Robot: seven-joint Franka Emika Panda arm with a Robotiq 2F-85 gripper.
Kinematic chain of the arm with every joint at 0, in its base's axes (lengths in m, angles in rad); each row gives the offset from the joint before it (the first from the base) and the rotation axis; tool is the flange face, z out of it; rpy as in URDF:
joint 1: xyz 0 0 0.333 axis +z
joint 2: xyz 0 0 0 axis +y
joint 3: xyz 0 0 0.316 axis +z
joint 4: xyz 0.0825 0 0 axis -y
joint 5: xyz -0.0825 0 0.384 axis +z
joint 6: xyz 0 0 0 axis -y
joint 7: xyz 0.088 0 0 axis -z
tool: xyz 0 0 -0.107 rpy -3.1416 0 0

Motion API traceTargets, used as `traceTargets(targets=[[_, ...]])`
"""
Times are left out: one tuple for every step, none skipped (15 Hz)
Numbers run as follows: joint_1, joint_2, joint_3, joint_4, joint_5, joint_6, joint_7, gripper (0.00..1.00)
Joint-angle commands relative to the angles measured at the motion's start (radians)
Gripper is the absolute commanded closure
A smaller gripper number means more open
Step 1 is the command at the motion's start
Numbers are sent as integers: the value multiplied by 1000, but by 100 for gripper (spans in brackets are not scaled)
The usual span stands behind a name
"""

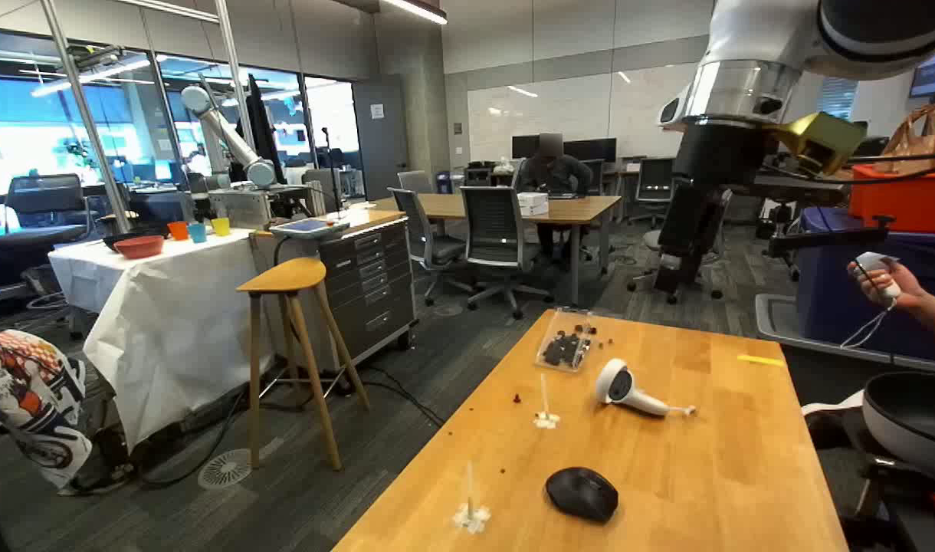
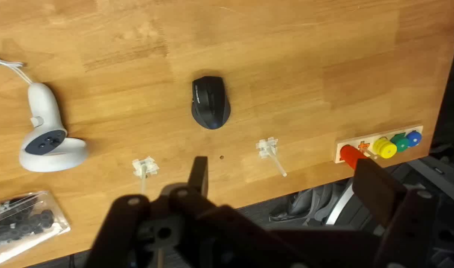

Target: Pick up the mouse

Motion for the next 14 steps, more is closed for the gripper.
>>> traceTargets(targets=[[-2,-1,1,4,0,-2,0,0],[-2,-2,1,8,0,-2,0,0],[-2,-3,1,10,0,-2,0,0],[-2,-4,1,10,0,-2,0,0],[-2,-4,1,10,0,-2,0,0],[-2,-4,1,10,0,-2,0,0],[-2,-4,1,10,0,-2,0,0],[-2,-4,1,10,0,-2,0,0],[-7,1,11,13,-19,17,15,0],[-10,12,26,22,-49,50,26,0],[-12,26,37,31,-76,75,37,0],[-10,48,49,46,-99,98,47,0],[-9,70,61,54,-129,125,58,0],[-13,86,74,59,-163,151,75,0]])
